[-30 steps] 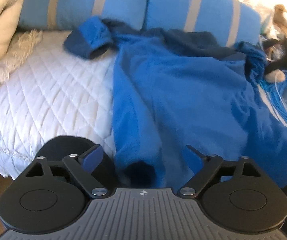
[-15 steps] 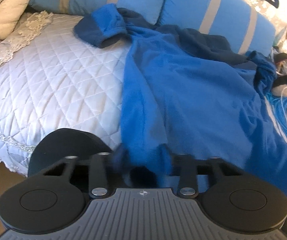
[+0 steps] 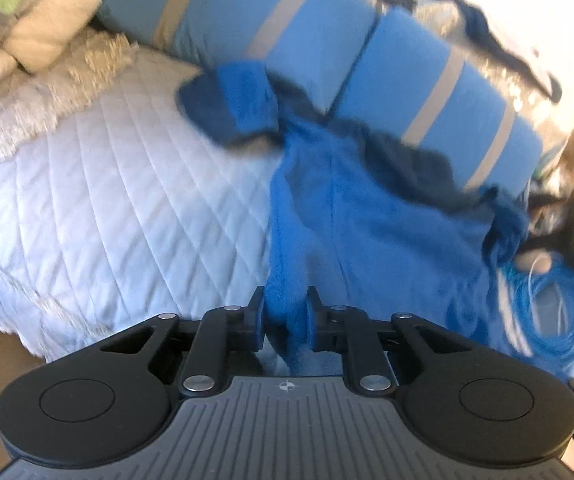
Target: Fold clothes
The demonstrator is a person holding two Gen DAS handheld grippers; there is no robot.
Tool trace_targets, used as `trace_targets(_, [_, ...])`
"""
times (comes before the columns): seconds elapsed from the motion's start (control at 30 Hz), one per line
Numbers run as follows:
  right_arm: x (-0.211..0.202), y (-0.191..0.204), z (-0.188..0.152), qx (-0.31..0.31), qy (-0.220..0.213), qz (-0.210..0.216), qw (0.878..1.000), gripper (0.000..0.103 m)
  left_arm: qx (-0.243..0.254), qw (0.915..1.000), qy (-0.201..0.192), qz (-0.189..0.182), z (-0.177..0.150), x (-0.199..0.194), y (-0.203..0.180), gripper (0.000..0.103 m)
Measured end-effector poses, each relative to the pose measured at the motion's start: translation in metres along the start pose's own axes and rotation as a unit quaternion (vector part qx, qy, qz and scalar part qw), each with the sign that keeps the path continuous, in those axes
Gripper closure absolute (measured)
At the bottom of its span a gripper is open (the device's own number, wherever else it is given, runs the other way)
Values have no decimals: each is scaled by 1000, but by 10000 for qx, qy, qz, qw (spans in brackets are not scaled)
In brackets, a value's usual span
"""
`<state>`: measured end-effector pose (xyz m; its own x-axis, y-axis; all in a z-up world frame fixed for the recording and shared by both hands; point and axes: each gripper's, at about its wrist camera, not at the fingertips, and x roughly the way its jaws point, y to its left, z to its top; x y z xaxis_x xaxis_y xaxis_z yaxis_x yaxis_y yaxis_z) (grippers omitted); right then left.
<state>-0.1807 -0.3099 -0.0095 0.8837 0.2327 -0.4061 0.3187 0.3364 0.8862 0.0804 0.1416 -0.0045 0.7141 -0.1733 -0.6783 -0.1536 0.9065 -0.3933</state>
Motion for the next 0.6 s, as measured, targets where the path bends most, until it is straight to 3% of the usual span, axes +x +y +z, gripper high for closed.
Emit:
trace_targets(0.33, [-37, 11, 32, 22, -244, -193, 9995, 87, -94, 9986, -508, -87, 23, -39, -3, 92])
trace_targets(0.6, [-47, -2, 24, 199, -128, -377, 9990, 87, -14, 9991, -418, 7, 10, -37, 3, 93])
